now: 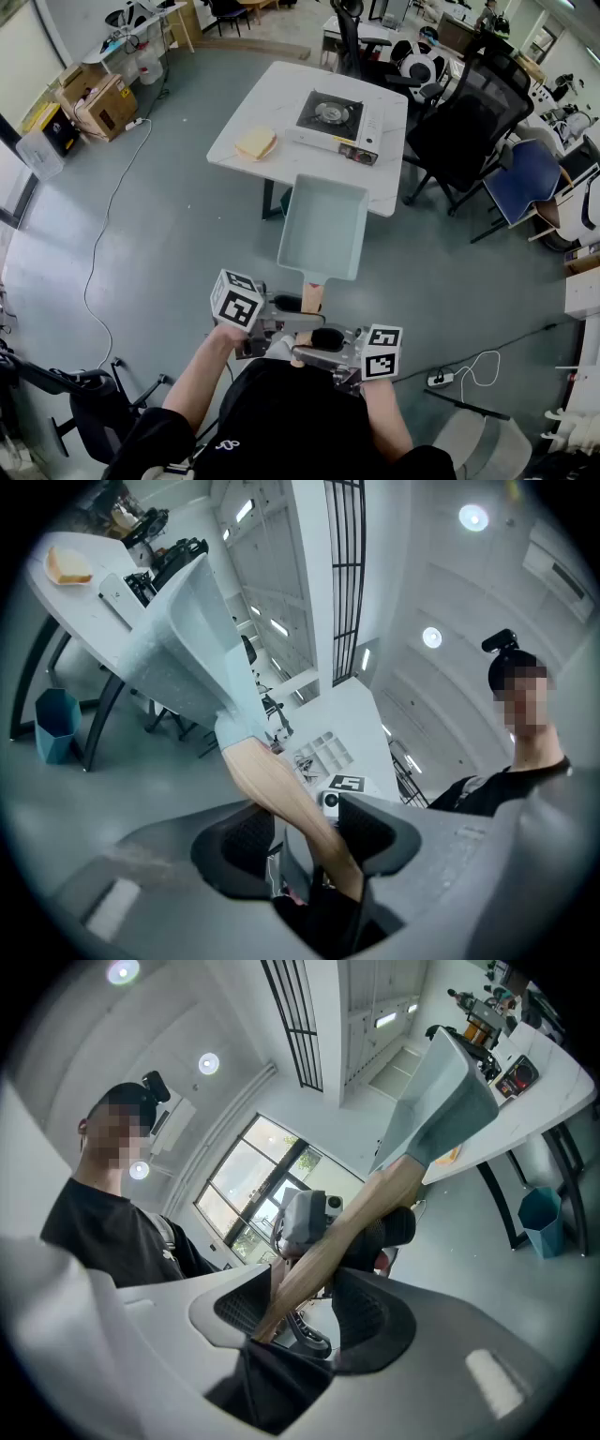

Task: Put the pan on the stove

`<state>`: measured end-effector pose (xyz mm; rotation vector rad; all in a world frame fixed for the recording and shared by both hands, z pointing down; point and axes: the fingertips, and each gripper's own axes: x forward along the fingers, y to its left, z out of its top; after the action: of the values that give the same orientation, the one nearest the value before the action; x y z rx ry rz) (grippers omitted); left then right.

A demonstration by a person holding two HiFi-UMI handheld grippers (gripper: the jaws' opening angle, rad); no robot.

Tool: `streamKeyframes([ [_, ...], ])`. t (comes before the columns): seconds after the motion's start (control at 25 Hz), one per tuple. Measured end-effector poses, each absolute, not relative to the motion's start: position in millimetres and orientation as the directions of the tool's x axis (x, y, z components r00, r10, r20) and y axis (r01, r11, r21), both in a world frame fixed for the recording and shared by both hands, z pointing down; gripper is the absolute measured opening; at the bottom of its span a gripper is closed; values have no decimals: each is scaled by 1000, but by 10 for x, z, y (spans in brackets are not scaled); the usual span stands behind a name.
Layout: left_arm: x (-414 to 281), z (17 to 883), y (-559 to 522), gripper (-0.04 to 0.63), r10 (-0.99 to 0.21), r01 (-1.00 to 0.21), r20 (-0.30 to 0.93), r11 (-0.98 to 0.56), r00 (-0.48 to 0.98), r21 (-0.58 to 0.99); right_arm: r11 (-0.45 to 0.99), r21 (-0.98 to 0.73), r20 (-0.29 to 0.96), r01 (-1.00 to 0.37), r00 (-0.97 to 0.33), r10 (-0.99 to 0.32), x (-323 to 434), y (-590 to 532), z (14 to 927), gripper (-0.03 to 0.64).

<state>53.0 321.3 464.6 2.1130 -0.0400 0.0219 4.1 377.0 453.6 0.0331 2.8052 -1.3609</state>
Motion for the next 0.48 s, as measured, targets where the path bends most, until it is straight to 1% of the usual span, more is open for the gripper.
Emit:
streamKeyframes([
  [0.24,477,4626,3278,213,-19,-39,34,-517,999,855,621,-783,-29,28,-1000,9,-16,3836,4527,207],
  [0.48,436,4610,3285,216,-23,-22,12,-498,1000,867,598,-800,-64,41,-998,-17,-41,3834,4500,210],
])
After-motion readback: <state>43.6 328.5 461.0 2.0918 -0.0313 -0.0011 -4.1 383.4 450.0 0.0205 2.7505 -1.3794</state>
